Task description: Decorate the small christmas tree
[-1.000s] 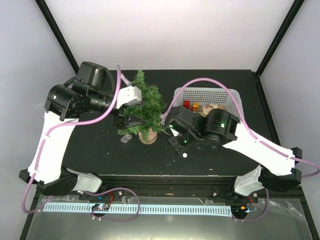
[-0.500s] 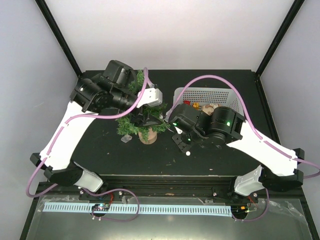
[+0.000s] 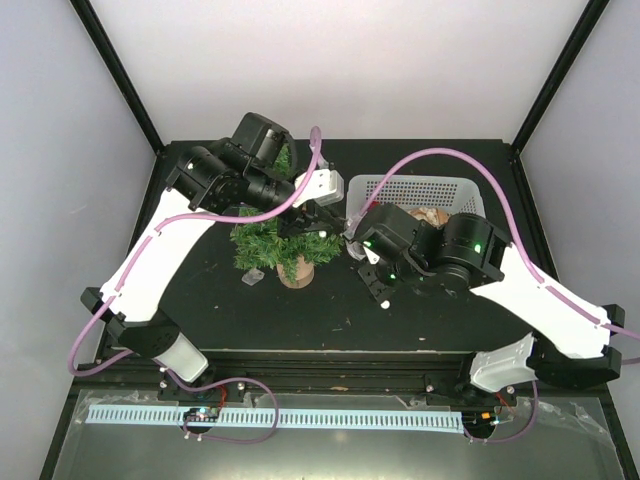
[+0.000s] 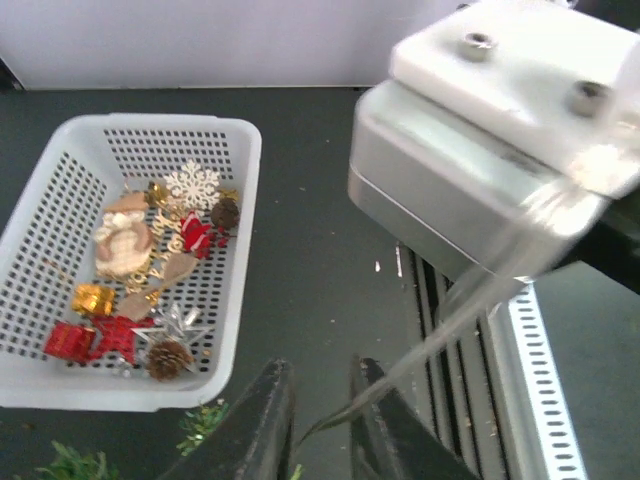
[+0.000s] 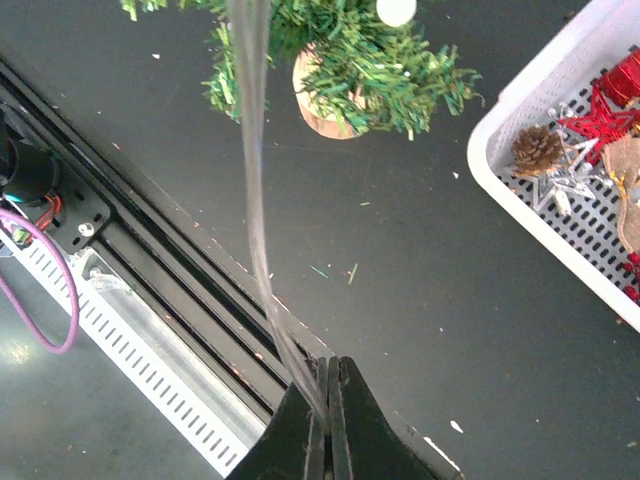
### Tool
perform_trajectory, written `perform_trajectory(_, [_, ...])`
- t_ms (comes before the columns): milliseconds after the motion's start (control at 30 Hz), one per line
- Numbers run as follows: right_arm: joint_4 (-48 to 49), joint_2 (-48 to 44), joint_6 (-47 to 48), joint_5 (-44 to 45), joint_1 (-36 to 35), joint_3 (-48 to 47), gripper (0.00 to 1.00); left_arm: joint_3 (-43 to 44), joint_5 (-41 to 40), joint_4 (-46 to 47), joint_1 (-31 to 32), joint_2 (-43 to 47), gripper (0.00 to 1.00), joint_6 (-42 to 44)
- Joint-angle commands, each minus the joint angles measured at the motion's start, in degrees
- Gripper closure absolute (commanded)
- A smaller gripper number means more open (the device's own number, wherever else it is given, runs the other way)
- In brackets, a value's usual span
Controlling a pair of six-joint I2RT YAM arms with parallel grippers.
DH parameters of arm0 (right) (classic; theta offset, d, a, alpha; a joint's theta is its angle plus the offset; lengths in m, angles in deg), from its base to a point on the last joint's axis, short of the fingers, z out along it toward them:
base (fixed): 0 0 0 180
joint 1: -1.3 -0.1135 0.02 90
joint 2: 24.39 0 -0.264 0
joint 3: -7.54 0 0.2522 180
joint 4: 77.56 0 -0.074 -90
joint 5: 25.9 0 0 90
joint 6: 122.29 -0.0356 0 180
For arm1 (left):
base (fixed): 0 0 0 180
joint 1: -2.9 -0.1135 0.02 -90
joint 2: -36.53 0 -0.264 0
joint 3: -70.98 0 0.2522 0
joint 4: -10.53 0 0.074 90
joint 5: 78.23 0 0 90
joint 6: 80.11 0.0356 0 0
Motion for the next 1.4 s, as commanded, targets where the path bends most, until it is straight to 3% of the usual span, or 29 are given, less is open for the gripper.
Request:
perform_trajectory(0, [1.5, -2.1, 0.6, -0.6, 1.5, 2.7, 0.99, 3.2, 0.9, 1.0, 0.3, -0.4, 0.86, 0.2])
perform_trajectory(200, [3.2, -3.0, 1.7, -1.6, 4.0, 5.5, 0.99, 3.8, 0.8, 1.0, 0.3, -0.5, 0.98, 0.3])
perform_trajectory(900, [10.0, -10.1, 4.6, -12.1, 14.6, 10.6, 0.99, 2.4, 0.6, 1.5, -3.6, 1.8, 0.98, -1.9])
perform_trajectory(1167, [9.5, -13.3, 4.9, -11.0, 17.0, 11.1, 0.99, 1.6, 2.8, 0.4, -6.2, 4.0, 0.98, -2.2])
perform_trajectory(1367, [8.5, -13.2, 5.6, -7.9, 18.4, 5.3, 0.99, -6.6, 6.1, 0.5, -6.4, 10.3, 0.98, -2.1])
